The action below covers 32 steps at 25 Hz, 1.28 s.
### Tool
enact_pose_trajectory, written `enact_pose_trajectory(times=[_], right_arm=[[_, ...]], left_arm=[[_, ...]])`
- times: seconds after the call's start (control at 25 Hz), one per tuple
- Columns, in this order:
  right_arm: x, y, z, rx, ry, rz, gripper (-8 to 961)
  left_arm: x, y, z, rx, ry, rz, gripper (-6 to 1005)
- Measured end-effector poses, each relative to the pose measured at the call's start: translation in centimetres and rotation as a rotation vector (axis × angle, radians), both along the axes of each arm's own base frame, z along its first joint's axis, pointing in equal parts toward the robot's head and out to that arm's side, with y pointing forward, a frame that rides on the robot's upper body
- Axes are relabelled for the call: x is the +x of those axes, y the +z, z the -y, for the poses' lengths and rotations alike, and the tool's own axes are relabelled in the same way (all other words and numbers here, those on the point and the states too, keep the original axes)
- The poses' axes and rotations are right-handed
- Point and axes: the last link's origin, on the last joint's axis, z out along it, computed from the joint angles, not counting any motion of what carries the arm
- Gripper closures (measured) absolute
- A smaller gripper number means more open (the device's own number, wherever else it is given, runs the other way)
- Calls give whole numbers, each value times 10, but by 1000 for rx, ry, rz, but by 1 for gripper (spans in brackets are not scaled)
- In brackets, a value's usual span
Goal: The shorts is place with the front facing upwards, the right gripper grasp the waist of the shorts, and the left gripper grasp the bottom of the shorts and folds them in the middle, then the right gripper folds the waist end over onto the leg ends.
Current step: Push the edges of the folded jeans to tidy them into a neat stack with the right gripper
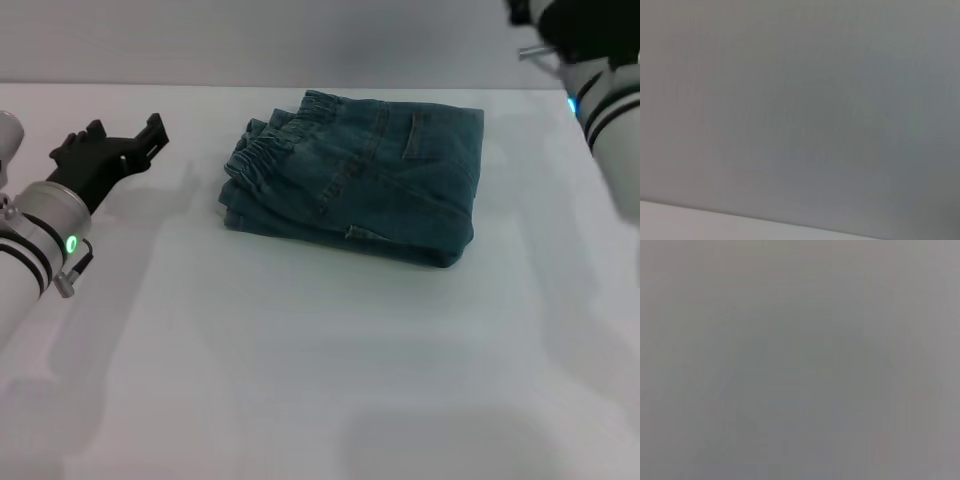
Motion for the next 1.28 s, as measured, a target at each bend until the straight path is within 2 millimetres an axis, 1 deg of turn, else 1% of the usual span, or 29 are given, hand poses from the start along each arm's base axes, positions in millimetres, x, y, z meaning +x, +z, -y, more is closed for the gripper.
enact_pose_trajectory(times=[0.04,0.12,0.2,0.24,0.28,0.32,0.36,0.44,0.52,0.6,0.64,0.8,1.0,1.2,1.28], right_arm=[[-3,0,5,52,26,29,421],[-6,-8,26,161,152,87,422],[-3,-20,46,174,319,72,423],[1,-27,55,133,400,2,424],[11,-38,66,24,478,-144,424],[11,-38,66,24,478,-144,425],[17,-44,70,-55,496,-247,425],[31,-56,80,-200,489,-414,446],[42,-66,92,-306,455,-534,466],[53,-75,103,-364,398,-608,487],[63,-81,110,-389,345,-624,498],[73,-89,117,-421,282,-615,539],[85,-101,117,-498,180,-607,784],[85,-111,116,-566,154,-556,927],[86,-115,117,-584,147,-537,927]], left_arm=[[1,-3,0,-9,-5,-6,197],[2,-6,0,-8,-21,-12,197],[3,-6,1,9,-46,-13,197],[4,-6,1,17,-56,-13,197],[5,-5,3,40,-78,-8,197],[5,-5,3,40,-78,-8,197],[5,-4,3,51,-88,-6,197],[5,-3,3,57,-95,-7,197],[5,-4,3,58,-101,-13,197],[6,-4,1,58,-104,-17,197],[6,-4,0,57,-106,-20,197],[5,-7,-4,44,-105,-34,197],[7,-12,-7,26,-109,-39,197],[8,-14,-8,17,-105,-41,197],[8,-14,-8,13,-102,-41,197]])
